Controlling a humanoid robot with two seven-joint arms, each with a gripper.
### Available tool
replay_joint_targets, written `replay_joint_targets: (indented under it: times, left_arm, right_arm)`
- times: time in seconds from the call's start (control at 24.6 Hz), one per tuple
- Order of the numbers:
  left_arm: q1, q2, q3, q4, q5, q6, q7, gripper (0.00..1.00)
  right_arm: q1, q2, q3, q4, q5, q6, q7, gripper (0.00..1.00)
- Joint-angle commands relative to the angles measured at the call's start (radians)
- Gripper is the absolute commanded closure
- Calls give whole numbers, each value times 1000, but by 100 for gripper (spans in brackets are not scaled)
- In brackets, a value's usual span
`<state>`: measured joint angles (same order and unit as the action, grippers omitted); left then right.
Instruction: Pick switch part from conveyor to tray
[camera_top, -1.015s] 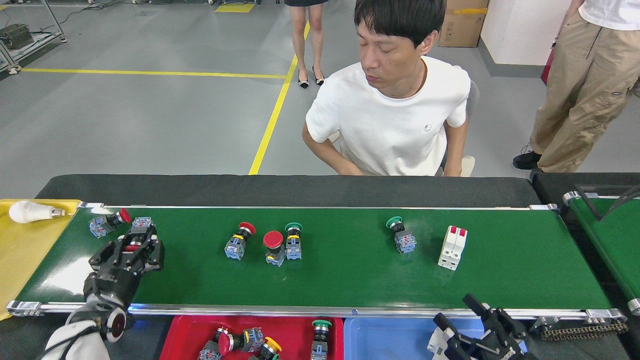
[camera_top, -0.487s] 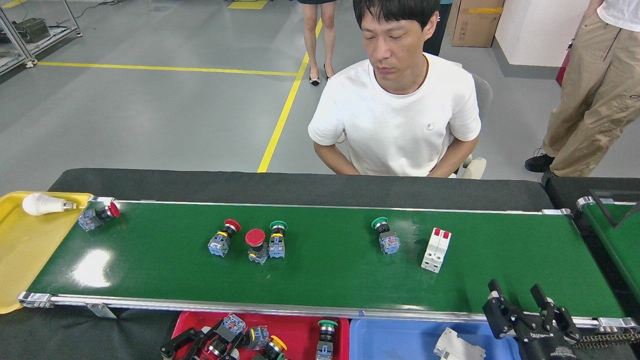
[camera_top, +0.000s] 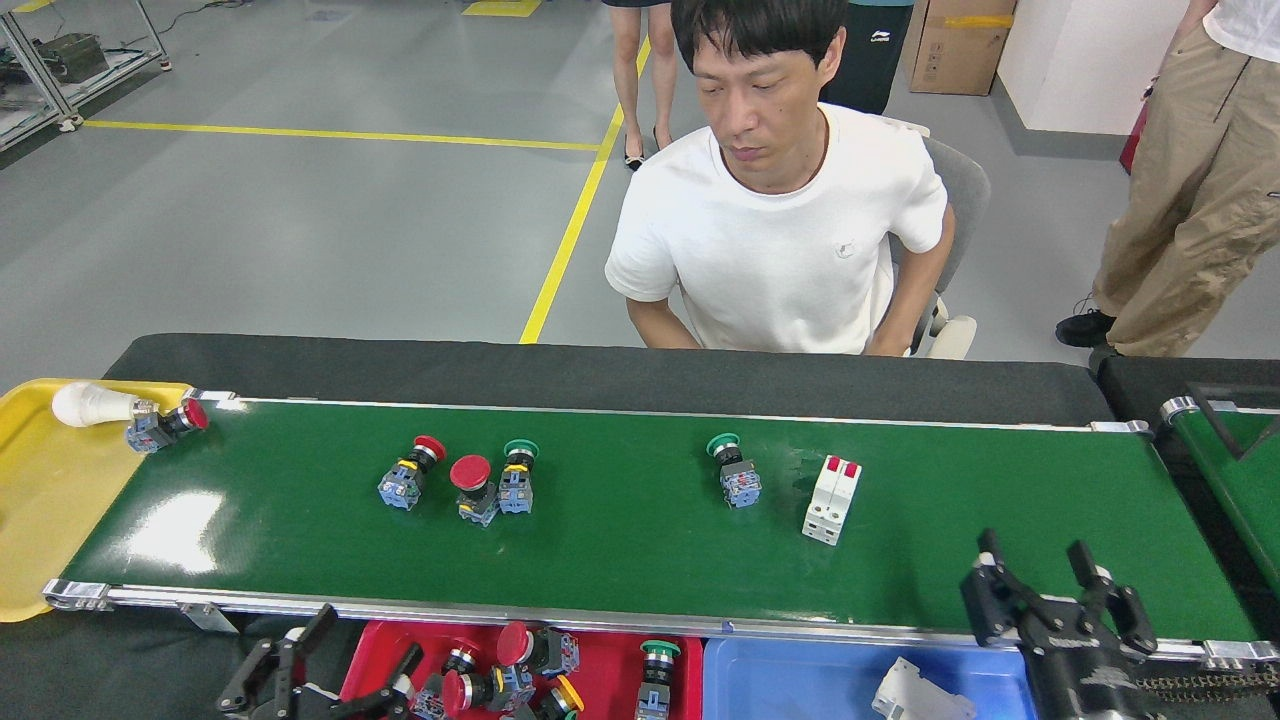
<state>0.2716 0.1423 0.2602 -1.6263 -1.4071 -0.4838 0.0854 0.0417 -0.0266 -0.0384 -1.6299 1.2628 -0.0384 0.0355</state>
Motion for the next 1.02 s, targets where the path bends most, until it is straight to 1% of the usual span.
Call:
replay_joint_targets:
  times: [0.0,0.12,0.16,0.24,0.28,0.37,0.49,0.57,0.65,0.69,0.77,0.81,0.93,0.97]
  left_arm:
    - [-34,2,47,46,5,25,-12,0]
    - [-86,16,47,114,2,60,-12,0]
    - [-111,16,47,125,-4,64,-12,0]
    - [-181,13,40,152,-39,80,-12,0]
    - [-218,10,30,174,-75,97,-12,0]
    - [-313,8,-1,233,-136,128,-12,0]
    - [-443,11,-50,385,-153,139,-10,0]
    - [-516,19,-79,479,-153,162,-3,0]
    - [-591,33,-111,586,-153,192,4,0]
    - [-635,45,-127,652,-153,202,11,0]
    - [-719,63,-144,786,-153,212,45,0]
    - [-764,71,-150,855,-153,217,63,0]
    - [-844,106,-197,1022,-153,223,126,0]
    - [-858,117,-214,1057,-153,226,143,5]
  right_arm:
    - [-31,5,77,2,1,18,17,6]
    - [-57,17,178,41,6,43,18,6]
    - [-79,25,209,65,6,61,18,6]
    - [-146,39,276,150,6,101,20,6]
    - [-175,47,295,185,3,118,20,6]
    - [-227,80,310,252,-3,132,20,6]
    - [-299,131,334,377,3,129,20,6]
    - [-333,142,356,420,1,133,20,7]
    - [-350,137,361,429,-2,124,17,24]
    - [-358,132,361,427,-3,118,14,36]
    - [-362,132,364,429,-2,94,12,67]
    - [-364,132,368,429,0,83,12,87]
    - [-372,131,384,430,-6,52,17,90]
    - [-372,131,384,430,-6,35,17,90]
